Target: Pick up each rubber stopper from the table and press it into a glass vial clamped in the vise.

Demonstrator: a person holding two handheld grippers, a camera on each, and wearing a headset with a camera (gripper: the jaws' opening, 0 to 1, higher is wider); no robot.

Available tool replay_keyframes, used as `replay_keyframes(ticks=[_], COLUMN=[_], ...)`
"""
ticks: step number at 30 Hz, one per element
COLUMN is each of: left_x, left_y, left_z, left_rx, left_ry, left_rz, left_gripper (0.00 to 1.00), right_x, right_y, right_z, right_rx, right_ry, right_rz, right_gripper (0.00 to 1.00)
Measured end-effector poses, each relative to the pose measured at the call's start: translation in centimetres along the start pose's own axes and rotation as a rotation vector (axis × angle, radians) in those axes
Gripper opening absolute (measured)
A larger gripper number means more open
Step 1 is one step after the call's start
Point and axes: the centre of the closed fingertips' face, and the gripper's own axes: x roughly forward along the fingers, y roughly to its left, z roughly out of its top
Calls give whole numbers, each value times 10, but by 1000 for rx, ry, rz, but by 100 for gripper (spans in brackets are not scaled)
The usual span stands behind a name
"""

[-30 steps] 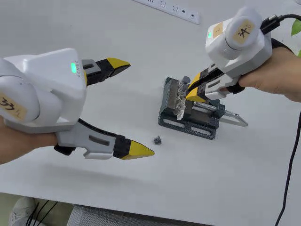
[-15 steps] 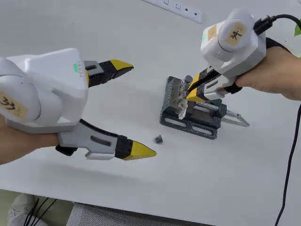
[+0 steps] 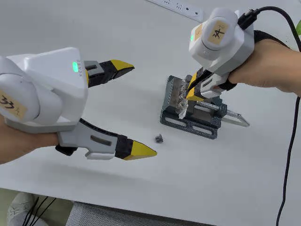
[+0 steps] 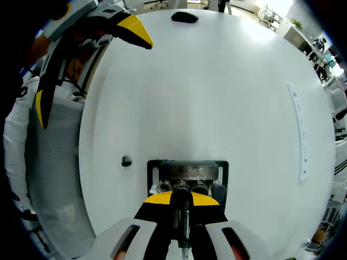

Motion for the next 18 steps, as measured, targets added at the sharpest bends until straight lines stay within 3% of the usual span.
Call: replay_keyframes(ticks=[7, 14, 18], left_x=[1, 4, 3], left_y=[2, 0, 3], left_z=[0, 2, -2], left_rx=[-7, -6, -4], left_ry=[-10, -10, -13], left_rz=[-3, -10, -16], left_gripper=[94, 94, 94], right_x=[0, 2, 2], right_y=[-2, -1, -2], right_z=[0, 0, 0], right_rx=[50, 42, 47], right_ry=[8, 23, 18], right_rz=[14, 3, 11], right_gripper=[5, 5, 4])
